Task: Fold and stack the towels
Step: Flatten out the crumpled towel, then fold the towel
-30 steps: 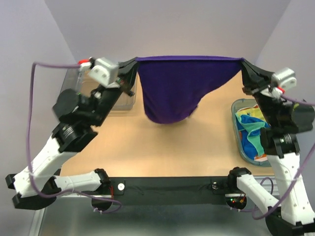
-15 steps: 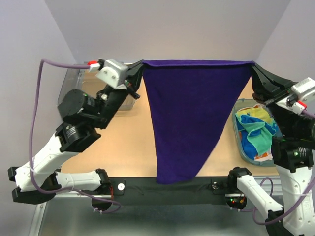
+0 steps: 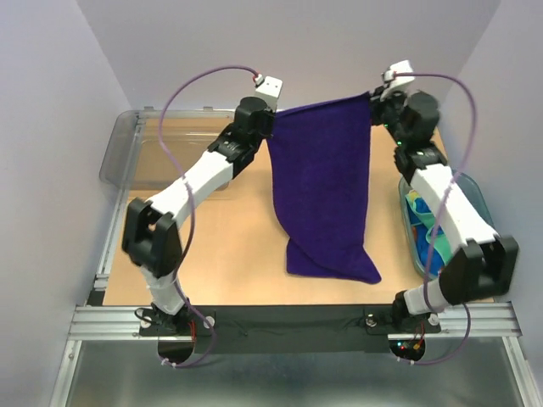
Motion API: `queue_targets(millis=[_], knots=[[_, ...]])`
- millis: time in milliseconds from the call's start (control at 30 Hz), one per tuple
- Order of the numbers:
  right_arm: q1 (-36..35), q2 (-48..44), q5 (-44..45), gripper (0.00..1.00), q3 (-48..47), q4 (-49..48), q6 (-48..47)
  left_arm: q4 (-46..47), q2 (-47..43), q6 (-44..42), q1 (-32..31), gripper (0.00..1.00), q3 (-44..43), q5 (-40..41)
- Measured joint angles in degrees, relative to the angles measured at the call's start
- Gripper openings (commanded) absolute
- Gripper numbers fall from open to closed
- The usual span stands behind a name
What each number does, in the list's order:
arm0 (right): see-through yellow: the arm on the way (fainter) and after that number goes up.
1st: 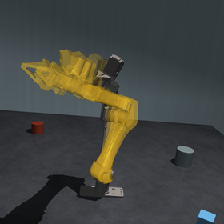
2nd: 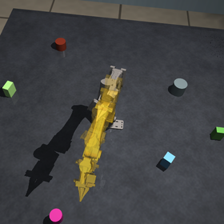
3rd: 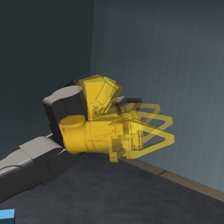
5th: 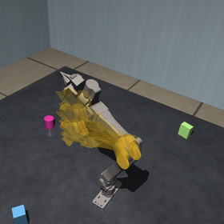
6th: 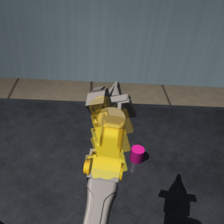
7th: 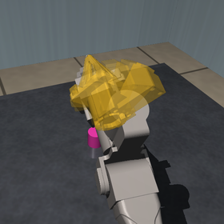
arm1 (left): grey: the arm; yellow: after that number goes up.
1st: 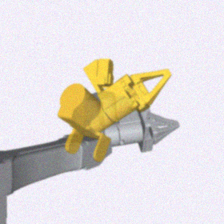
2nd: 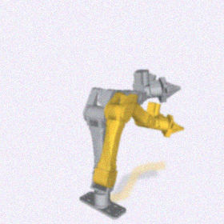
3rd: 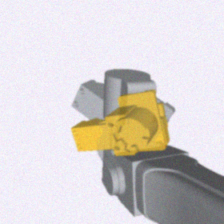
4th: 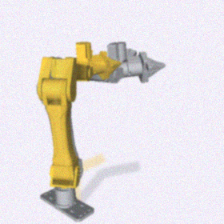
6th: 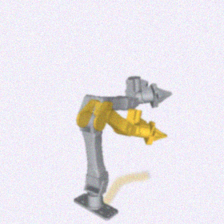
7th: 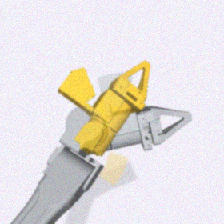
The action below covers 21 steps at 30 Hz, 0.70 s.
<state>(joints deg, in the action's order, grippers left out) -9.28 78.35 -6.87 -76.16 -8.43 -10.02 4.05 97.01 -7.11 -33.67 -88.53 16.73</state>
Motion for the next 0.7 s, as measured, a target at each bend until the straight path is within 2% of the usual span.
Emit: queue_targets(millis=[133, 233, 433, 700], knots=[[0.07, 13.0, 4.74, 0.01, 1.25, -3.76, -1.25, -1.42, 11.61, 1.18, 3.45, 0.05, -6.12, -2.16], [0.11, 18.95, 7.17, 0.0, 1.22, -7.5, -2.45, -1.86, 17.7, 1.64, 5.11, 0.06, -11.67, -3.58], [0.11, 22.38, 9.2, 0.01, 1.11, -14.27, -4.35, -1.6, 19.58, 1.84, 6.32, 0.09, -17.27, -5.73], [0.22, 22.34, 10.25, 0.01, 2.49, -19.82, -6.14, -0.63, 19.52, 2.08, 6.43, 0.11, -17.88, -7.65]])
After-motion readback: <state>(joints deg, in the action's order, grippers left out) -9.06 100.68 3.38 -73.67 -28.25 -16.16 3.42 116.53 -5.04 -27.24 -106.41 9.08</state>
